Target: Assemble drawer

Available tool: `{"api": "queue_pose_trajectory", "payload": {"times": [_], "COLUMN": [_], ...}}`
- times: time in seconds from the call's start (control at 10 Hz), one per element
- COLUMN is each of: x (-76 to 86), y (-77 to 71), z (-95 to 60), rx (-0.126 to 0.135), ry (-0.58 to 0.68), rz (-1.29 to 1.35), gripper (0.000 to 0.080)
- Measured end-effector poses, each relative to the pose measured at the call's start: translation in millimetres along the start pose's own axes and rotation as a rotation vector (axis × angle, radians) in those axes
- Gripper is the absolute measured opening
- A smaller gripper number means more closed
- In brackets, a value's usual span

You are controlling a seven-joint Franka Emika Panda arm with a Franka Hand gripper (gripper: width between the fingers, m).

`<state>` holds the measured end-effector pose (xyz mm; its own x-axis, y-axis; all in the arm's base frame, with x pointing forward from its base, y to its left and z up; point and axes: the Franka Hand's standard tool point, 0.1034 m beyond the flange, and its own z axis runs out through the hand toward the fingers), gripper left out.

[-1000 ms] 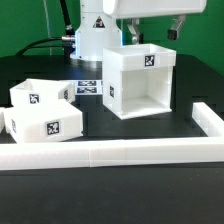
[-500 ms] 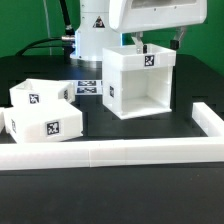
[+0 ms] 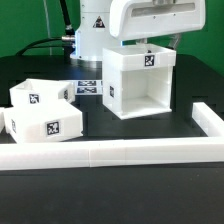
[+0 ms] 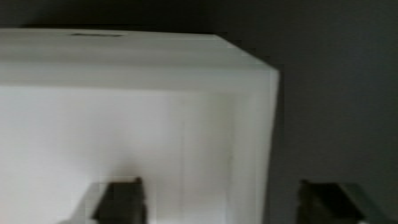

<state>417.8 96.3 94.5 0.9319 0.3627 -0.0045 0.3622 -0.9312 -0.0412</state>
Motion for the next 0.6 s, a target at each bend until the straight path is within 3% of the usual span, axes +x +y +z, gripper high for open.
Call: {"api": "queue_pose_trajectory", "payload": {"times": [0.1,0.2,0.3,0.6], "x": [0.0,-0.1,0.1,0.2], "y": [0.0,0.0,0.1,0.1], "z": [0.0,0.1,-0.1,-0.1], "rx": [0.000,0.000,0.000,0.000], "ry": [0.000,0.000,0.000,0.000], "rz": [0.000,0.000,0.000,0.000], "gripper": [0.0282,0.0101,0.0036,0.0036]}}
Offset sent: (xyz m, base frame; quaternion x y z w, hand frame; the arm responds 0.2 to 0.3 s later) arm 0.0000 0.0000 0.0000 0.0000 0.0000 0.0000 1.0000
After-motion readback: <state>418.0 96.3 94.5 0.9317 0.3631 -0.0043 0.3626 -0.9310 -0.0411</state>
